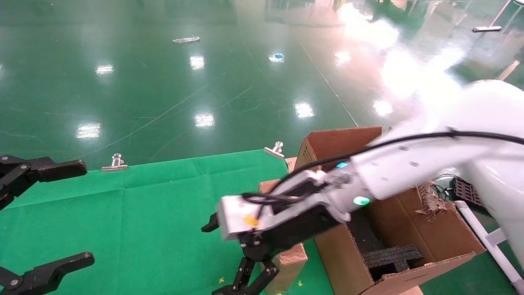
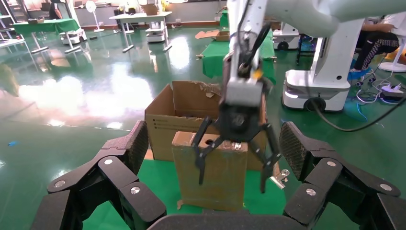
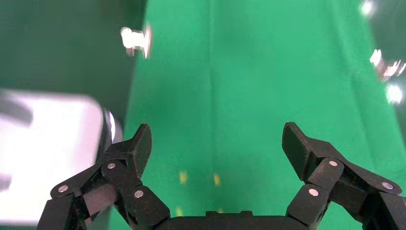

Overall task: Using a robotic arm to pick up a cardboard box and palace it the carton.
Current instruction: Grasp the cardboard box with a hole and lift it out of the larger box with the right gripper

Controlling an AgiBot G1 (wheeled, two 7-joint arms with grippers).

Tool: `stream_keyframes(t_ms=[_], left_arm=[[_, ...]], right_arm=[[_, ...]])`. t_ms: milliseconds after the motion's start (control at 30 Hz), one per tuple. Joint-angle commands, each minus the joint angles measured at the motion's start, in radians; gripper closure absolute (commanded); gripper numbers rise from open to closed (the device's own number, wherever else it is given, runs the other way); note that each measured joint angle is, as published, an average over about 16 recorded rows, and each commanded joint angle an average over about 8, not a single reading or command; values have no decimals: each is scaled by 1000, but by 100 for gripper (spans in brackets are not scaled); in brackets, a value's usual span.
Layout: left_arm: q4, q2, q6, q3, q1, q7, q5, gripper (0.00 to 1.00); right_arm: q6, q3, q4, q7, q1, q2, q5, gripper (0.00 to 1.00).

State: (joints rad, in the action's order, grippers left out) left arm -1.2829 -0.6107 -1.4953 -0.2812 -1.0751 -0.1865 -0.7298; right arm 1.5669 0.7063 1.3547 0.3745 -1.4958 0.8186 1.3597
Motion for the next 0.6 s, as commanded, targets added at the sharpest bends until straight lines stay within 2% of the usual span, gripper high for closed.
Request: stream_keyframes(t_ms=[33, 167, 367, 600], left_arm=[[0, 0, 0, 0, 0, 0, 0, 0], [0, 0, 0, 0, 0, 0, 0, 0], [0, 0, 0, -1, 0, 0, 1, 0], [0, 1, 1, -1, 0, 1, 1, 0]], right_arm=[[5, 61, -1, 49, -63, 40, 86, 0], [17, 183, -3, 131, -216, 66, 163, 0], [24, 370, -3, 214, -431, 44, 160, 0], [13, 611, 3, 250, -592, 50, 170, 0]])
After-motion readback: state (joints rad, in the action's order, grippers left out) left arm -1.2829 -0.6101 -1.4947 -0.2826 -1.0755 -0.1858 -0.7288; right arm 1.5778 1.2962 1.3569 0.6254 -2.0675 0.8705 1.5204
